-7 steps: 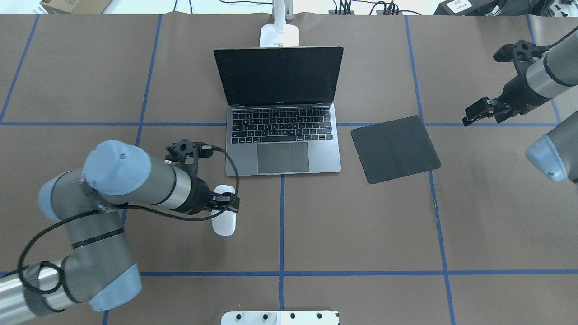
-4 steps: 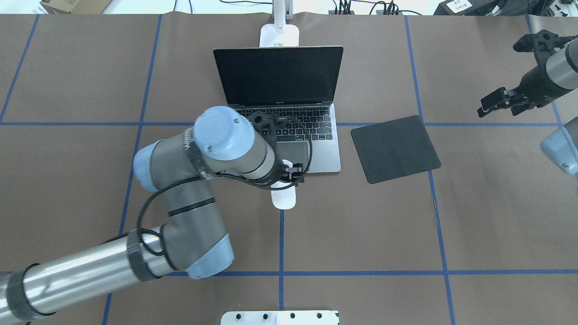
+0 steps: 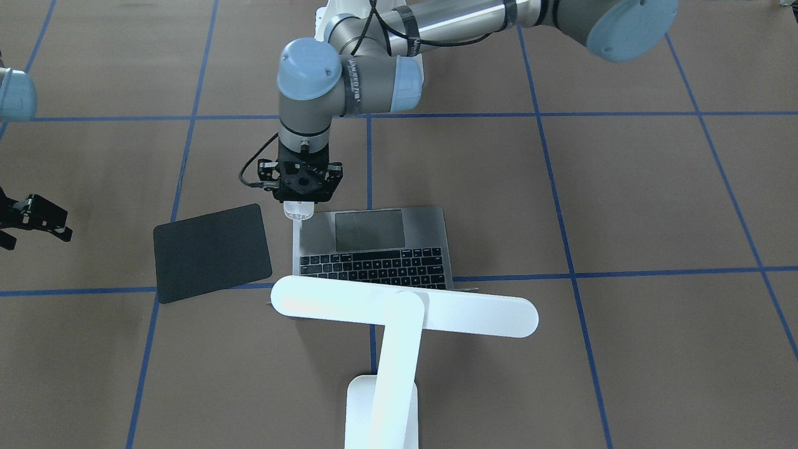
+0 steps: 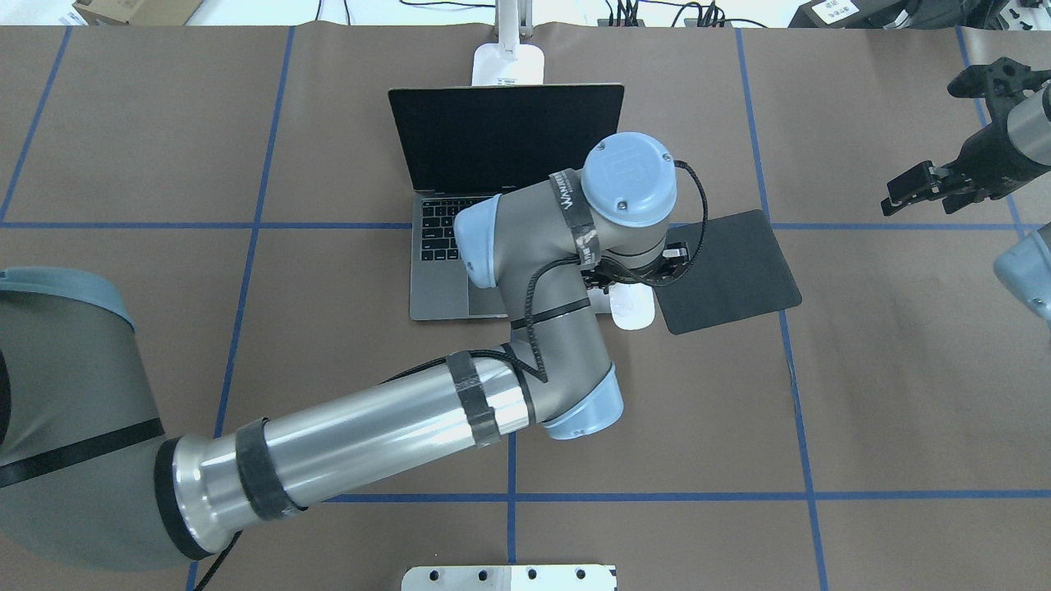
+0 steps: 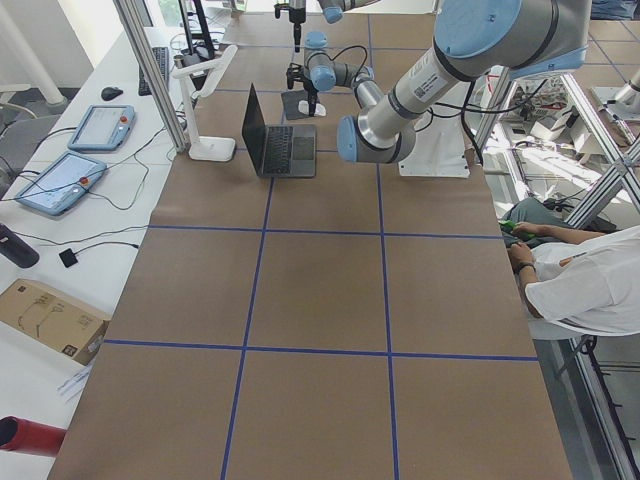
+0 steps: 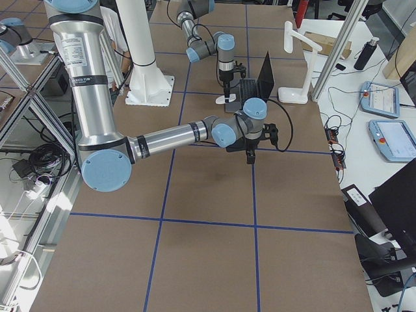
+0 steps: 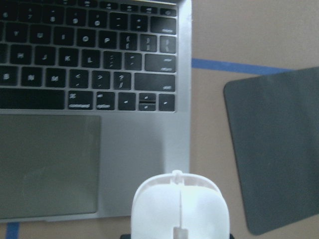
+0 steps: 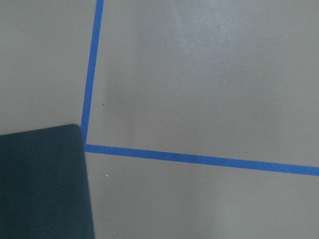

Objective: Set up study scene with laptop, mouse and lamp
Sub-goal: 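Carry the white mouse with the left gripper over the black mouse pad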

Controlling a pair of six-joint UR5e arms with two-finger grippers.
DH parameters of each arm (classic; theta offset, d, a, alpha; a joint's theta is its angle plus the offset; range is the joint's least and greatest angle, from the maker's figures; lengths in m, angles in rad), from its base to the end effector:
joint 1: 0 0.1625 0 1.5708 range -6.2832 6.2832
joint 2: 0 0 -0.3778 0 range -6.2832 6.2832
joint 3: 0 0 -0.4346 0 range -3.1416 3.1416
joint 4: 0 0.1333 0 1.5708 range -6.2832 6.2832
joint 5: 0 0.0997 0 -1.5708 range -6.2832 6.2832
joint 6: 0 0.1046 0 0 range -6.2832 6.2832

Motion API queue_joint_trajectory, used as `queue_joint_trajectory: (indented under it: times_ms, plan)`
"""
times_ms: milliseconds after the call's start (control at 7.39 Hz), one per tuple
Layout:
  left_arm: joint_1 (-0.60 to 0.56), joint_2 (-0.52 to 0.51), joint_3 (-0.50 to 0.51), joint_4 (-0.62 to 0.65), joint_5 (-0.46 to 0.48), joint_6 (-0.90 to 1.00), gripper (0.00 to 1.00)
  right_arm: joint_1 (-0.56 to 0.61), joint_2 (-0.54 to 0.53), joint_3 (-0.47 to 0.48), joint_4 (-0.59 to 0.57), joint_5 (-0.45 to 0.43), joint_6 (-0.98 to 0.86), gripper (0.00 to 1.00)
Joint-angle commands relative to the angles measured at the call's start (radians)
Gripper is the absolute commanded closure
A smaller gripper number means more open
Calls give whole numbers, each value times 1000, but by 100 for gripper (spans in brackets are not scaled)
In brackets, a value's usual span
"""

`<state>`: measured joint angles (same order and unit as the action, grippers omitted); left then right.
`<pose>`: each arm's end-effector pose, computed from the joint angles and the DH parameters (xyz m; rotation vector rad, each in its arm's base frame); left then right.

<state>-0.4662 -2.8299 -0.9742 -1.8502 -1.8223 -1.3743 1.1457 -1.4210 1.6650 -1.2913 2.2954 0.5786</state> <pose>0.7047 -0.4747 -0.0100 0.0848 0.9616 -0.1300 -0.1907 -0.5763 0.4491 0.0979 -0.8597 -0.0458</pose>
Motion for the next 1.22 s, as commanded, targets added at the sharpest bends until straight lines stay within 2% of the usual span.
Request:
queue_joint_trajectory:
  times_ms: [0, 271, 406, 812, 1082]
  plan:
    - [3, -164, 266, -74, 77, 18, 61, -1, 1, -10, 1, -1, 1, 1]
    - [11, -210, 394, -156, 116, 20, 61, -1, 1, -11, 1, 1, 3, 1]
    - [15, -220, 437, -185, 138, 21, 56, -1, 1, -10, 1, -1, 4, 1]
    - [58, -281, 479, -187, 173, -2, 55, -1, 2, -10, 1, 1, 10, 1]
    - [89, -282, 497, -198, 230, -46, 49, -3, 4, -11, 1, -1, 10, 1]
